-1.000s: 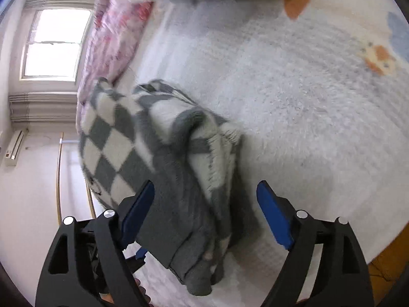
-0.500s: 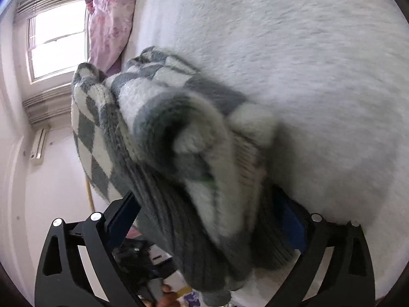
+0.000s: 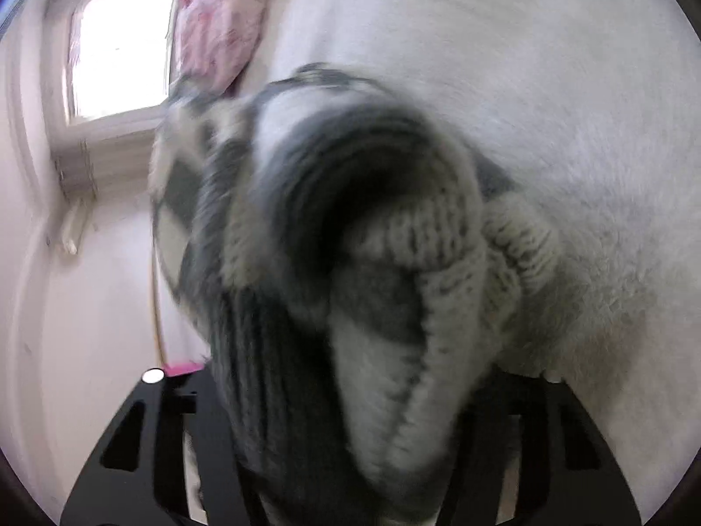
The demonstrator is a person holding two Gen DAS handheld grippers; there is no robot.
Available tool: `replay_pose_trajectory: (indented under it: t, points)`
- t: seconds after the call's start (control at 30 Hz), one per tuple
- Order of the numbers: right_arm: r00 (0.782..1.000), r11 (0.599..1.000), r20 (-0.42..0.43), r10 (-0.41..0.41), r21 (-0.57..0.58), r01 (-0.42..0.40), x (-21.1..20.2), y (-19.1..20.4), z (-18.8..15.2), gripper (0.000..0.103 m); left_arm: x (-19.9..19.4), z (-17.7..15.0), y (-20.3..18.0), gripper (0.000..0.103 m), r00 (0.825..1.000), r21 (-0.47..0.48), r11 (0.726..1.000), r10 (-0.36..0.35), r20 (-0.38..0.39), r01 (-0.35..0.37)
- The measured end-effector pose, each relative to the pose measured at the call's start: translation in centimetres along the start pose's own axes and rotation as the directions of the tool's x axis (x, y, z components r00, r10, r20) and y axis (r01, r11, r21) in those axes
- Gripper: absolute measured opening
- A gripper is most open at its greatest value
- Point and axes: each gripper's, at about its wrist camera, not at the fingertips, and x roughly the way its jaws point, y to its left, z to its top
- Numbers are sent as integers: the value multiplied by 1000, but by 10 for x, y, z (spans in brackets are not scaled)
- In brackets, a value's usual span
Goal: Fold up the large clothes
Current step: 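Fold the held hem over onto the cardigan body with both grippers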
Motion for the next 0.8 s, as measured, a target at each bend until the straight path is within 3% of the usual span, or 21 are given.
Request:
replay_pose_trajectory:
  t: [0.23,0.37,0.67,0.8]
  points:
    - [998,973,-21,-63,-224,56,-37,112,17,42,-69,-9,-74,49,994,101,994,22,109,-33]
    - [995,939,-6,-103,-330,96,-72,176,20,42,-105,-14,-118,45,992,159,987,7,127,-28]
    - [986,927,94,-135,-339,159,-170,209,-24,41,-155,-45,-191,42,996,301,952,-66,55,46]
    - [983,928,144,-115,-338,158,-209,220,-32,41,-174,-59,-235,42,995,394,916,-93,30,74]
